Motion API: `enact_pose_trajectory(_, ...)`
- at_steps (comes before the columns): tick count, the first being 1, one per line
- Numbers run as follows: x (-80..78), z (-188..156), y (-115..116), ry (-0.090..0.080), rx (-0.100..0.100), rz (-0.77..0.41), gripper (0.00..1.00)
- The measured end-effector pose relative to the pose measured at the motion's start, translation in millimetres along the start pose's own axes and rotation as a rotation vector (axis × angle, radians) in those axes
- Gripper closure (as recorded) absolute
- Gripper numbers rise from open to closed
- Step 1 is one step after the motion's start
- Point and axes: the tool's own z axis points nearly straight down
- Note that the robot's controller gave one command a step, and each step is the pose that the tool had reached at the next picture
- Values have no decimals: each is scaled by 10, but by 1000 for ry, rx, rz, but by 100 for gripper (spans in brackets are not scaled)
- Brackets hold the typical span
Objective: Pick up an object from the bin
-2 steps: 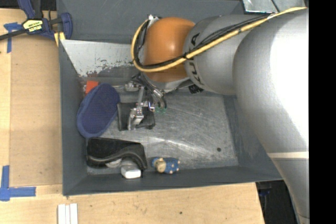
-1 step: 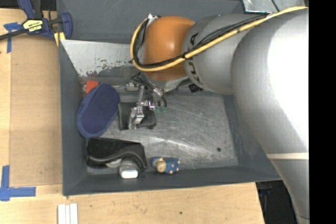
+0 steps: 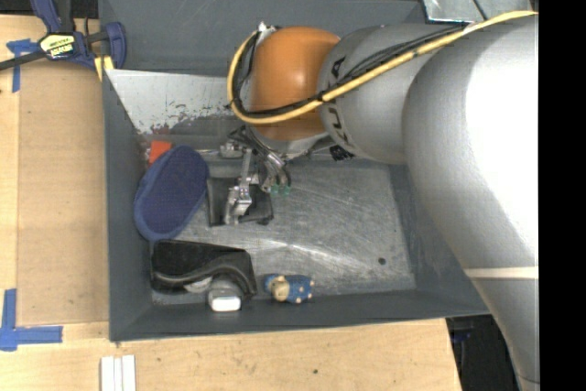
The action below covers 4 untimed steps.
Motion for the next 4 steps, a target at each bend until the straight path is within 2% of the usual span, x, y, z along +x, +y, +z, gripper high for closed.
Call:
enact_pose_trajectory(1,-15,-7,-3,-2,0,1,0)
enact_pose_trajectory(2,-39,-38,-2,-8,-2,2,100)
enact_pose_trajectory(4,-94,-1037,-4,-3,0,6,100)
